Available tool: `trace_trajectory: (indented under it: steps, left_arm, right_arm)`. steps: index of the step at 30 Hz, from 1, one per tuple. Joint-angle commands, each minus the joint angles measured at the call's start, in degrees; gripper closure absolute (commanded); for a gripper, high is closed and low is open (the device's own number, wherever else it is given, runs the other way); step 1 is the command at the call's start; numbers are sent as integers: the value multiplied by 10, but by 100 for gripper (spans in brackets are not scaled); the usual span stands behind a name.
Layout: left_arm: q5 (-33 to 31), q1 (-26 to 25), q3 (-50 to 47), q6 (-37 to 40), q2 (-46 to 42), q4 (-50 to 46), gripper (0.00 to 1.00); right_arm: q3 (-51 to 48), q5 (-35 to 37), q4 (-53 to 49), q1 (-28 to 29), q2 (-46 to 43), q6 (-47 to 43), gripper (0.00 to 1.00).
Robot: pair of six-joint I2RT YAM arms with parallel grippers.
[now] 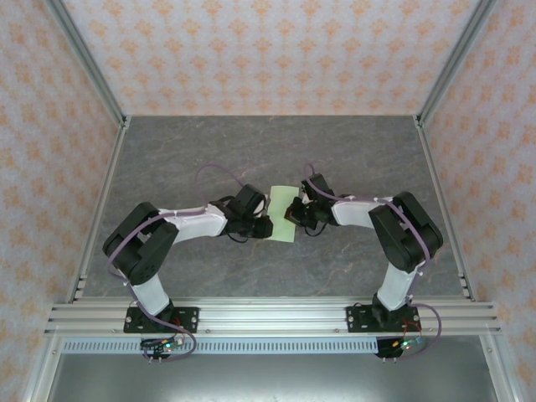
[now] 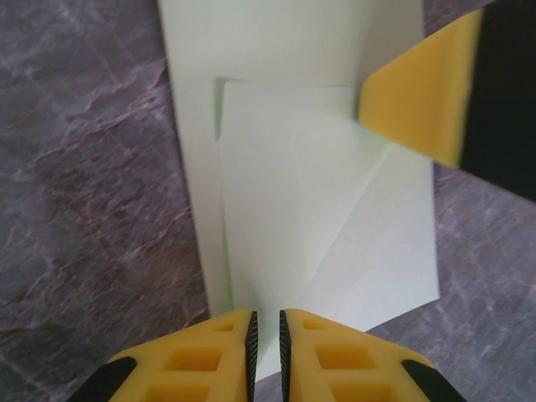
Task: Fold a paper plane with a square sheet of paper (fold left side to right side)
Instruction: Fold the triangle a second time at the center of the table.
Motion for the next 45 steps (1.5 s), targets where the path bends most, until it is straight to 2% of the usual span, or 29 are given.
trace_trajectory:
  steps: [1,6,19,29,45]
  left_arm:
    - [29,3,24,-10,-15,-9,88]
    - [50,3,49,-11,14,-8,95]
    - [57,3,85,-9,82,-4,98]
    - [40,5,63,-27,81,-6,99]
    - [28,10,-9,-26,28,-22,99]
  right_arm:
    - [6,29,-41,0,15,-12,98]
    - [5,28,-43,0,16,-14,98]
    - [6,27,-51,0,17,-19,98]
    - [8,31,-65,0,18,-25,99]
    - [26,38,-109,0,39,-33,99]
